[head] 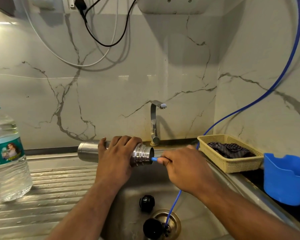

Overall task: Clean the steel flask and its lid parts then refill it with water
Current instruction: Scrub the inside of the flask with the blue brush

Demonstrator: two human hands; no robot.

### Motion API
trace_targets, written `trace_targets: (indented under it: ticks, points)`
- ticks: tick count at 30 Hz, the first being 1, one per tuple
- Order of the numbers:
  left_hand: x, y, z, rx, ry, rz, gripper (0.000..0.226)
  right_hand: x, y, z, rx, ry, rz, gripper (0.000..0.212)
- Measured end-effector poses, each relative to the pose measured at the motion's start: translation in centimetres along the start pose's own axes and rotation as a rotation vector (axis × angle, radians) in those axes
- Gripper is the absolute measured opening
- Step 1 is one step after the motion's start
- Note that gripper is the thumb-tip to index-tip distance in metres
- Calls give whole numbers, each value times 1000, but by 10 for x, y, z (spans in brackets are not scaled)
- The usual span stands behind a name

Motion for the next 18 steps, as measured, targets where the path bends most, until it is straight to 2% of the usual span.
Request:
trace_targets:
  ticks: [2,3,5,9,12,15,17,18]
  points:
    - [-2,-1,-2,-10,-26,-28,78,-9,1,-10,158,-302,-136,23]
    - [-3,-1,-3,-15,-42,-43,79,-11,1,-14,185,-435,-186,21]
    - [-3,-2,-4,-24,-51,-46,81,-13,1,-14,178,-528,-226,11]
    - [-1,-2,-3,-1,-32,11,80,-5,0,2,70,-155,-99,24]
    - [-2,-1,-2,19,-25,28,76,5,2,6,-116,144,6,17]
    - [-4,0,-3,14,-35,6,77,8,2,5,-163,227,-52,11]
    - [-4,0,-3,-5,-20,-8,80,9,4,6,-160,220,-45,4]
    - [-4,0,-4,-8,-13,-11,80,8,5,4,-127,205,-35,7]
Point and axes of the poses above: each hand's wrist, its own y-axis away from the middle knuckle, its own z-axis out of the back of the hand, x = y × z, the point moved 5 cm from there along -y, towards the middle knuckle, and after that the axes turned 7 degrees about x, right-handed, at the moved point
